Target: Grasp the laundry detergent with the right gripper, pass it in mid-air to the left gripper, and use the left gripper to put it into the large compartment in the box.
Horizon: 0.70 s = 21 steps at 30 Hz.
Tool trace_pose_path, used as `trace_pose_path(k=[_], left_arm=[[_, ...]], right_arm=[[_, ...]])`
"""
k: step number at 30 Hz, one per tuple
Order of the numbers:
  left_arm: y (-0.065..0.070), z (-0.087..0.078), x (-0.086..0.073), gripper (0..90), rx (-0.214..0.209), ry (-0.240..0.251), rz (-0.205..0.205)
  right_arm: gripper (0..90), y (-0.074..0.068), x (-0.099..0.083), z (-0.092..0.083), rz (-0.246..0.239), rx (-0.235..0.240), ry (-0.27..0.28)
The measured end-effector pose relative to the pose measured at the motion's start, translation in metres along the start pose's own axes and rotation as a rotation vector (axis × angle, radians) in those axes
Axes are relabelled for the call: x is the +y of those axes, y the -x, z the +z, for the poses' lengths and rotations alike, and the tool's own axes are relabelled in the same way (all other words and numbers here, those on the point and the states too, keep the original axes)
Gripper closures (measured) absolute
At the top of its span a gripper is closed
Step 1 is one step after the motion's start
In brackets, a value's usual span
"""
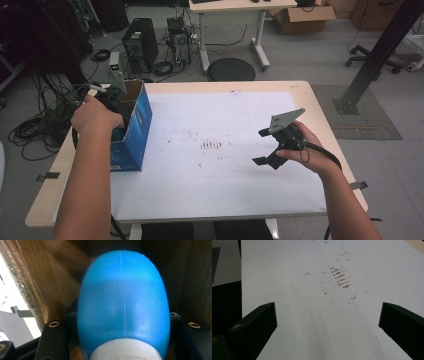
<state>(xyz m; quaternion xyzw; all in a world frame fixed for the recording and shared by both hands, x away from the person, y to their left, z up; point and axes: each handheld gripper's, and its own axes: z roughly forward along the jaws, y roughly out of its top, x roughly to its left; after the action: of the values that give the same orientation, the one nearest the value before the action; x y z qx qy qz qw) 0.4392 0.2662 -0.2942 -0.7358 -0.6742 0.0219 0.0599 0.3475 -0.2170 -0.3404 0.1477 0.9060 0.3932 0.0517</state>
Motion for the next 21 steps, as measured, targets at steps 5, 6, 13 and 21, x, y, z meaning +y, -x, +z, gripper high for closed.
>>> trace_pose_path(k=[5,6,13,21], left_arm=[[-0.0002,0.0004,-0.0007,38.1,0.0,0.006,-0.004],[-0.0003,0.0004,-0.001,38.0,0.0,0.007,-0.004],[-0.0003,0.0007,-0.0018,38.0,-0.003,0.015,-0.016],[-0.0023,-0.0013,-0.0037,35.8,-0.003,0.021,-0.011]], right_arm=[[1.8,-0.0008,-0.0012,-0.0021,0.002,-0.003,0.001],[1.9,-0.0006,-0.0016,-0.0026,0.001,-0.003,0.0],[1.8,-0.0016,-0.0031,-0.0047,0.003,-0.002,0.004],[1.9,-0.002,-0.003,-0.0024,0.004,0.003,-0.001]])
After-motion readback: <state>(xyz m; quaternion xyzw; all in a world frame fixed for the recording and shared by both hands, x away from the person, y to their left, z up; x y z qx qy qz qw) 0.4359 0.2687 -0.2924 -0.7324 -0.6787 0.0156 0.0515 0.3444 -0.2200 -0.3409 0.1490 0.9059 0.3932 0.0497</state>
